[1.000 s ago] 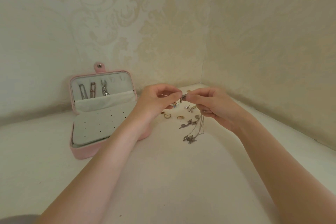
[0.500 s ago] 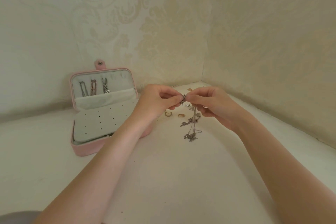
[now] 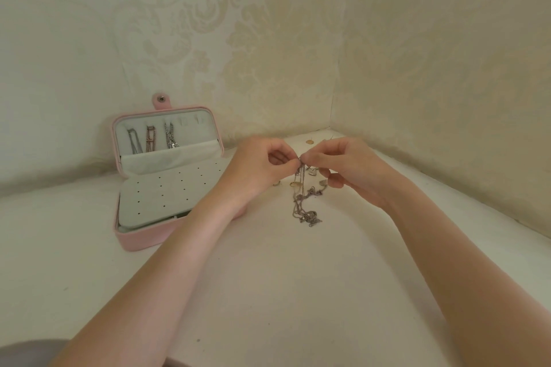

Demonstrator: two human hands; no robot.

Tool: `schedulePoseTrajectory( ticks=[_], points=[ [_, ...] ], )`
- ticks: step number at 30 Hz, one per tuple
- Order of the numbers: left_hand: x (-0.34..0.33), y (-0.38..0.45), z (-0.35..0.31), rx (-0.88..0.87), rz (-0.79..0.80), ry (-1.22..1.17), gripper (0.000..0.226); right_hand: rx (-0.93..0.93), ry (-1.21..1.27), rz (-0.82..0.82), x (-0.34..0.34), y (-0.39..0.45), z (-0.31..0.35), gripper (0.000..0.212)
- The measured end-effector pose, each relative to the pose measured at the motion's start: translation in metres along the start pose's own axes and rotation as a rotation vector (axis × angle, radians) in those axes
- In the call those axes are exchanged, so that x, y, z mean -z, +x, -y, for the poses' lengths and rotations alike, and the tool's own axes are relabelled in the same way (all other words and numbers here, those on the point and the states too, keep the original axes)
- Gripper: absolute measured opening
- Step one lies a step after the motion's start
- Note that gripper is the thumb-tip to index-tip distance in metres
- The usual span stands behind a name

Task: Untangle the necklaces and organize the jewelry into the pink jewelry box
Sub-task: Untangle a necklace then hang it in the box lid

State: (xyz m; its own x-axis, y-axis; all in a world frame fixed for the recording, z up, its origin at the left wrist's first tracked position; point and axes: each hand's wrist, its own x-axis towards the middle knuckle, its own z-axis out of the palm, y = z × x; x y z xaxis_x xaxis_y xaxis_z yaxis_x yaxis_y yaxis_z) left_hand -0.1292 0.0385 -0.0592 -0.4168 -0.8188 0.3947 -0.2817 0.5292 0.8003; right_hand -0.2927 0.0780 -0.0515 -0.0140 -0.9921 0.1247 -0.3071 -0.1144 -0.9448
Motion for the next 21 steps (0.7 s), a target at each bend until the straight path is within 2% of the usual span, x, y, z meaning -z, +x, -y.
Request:
schedulePoseTrajectory(
  ticks=[6,8,11,14,17,21],
  points=[
    [0.0,-0.001,-0.004,0.012,0.079,0.045,0.02,-0.066,-0.045,0.063,-0.001,0.0,0.001,0.012],
    [0.0,0.0,-0.005,0.08,0.089,-0.048,0.017,-0.079,0.046,0.059,-0.002,0.0,0.001,0.014],
    [-0.002,-0.003,-0.006,0.209,0.099,-0.312,0.009,-0.136,0.248,0.067,-0.002,0.001,0.002,0.014],
    [-0.003,-0.006,-0.007,0.229,0.132,-0.482,0.008,-0.22,0.48,0.132,-0.001,0.001,0.001,0.012],
    [-0.006,-0.003,-0.005,0.183,0.054,-0.361,0.013,-0.256,0.469,0.129,-0.004,0.002,0.0,0.018],
    [-0.012,-0.002,0.0,0.043,-0.037,-0.13,0.022,-0.201,0.23,0.01,-0.01,0.002,0.0,0.024]
  ],
)
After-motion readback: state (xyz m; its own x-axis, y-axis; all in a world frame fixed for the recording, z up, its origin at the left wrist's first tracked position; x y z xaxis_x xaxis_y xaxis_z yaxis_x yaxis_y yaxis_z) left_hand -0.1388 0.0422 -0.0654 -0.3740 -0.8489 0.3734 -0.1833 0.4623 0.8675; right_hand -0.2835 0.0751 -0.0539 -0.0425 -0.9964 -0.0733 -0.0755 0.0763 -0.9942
